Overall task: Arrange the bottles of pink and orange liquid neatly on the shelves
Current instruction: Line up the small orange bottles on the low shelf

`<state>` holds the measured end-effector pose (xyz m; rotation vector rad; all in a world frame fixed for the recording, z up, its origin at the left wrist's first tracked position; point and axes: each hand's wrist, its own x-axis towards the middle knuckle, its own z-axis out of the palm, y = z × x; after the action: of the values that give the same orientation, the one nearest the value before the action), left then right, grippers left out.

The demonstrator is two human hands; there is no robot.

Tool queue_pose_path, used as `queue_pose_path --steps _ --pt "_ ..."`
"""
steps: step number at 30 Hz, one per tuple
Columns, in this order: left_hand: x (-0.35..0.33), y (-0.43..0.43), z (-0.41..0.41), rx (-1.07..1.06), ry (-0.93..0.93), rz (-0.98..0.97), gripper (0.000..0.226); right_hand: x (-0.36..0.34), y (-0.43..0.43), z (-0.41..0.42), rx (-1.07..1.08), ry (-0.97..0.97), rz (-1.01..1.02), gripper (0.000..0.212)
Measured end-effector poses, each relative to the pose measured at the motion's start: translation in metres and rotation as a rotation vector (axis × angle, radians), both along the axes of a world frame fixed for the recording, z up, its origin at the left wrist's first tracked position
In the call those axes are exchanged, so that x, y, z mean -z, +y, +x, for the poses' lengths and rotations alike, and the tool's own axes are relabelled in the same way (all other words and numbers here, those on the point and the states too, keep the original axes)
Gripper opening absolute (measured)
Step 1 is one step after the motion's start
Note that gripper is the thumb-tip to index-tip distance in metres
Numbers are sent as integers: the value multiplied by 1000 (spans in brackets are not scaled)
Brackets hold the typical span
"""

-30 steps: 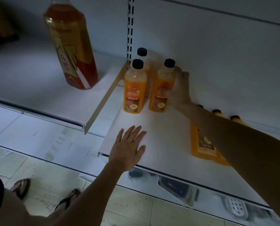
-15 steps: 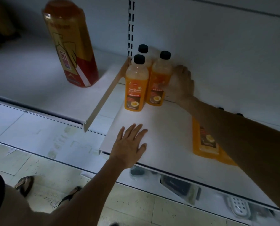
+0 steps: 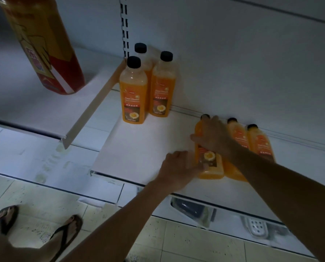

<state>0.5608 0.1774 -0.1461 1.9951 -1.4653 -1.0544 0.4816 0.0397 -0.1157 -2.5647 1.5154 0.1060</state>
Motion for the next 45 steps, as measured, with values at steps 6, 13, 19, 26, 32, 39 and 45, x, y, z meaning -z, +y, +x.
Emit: queue_pose_path --steps 6,13,19,26,32,39,45 --pt "6 12 -8 -126 -25 -56 97 12 21 15 287 -320 365 110" --pt "8 31 18 -134 42 -265 104 -11 25 3 252 -649 545 113" --pt "3 17 49 -242 -75 -428 112 -54 39 29 -143 -731 144 95" --pt "28 43 98 41 -616 -140 85 -55 43 62 -216 -729 0 80" --pt "38 47 92 64 -598 -107 87 -55 37 93 -229 -693 -103 77" --pt "31 46 91 77 -570 -54 81 -57 25 110 -197 -598 -193 84" --pt "25 40 88 34 -551 -38 81 -53 28 108 -194 -554 -250 86"
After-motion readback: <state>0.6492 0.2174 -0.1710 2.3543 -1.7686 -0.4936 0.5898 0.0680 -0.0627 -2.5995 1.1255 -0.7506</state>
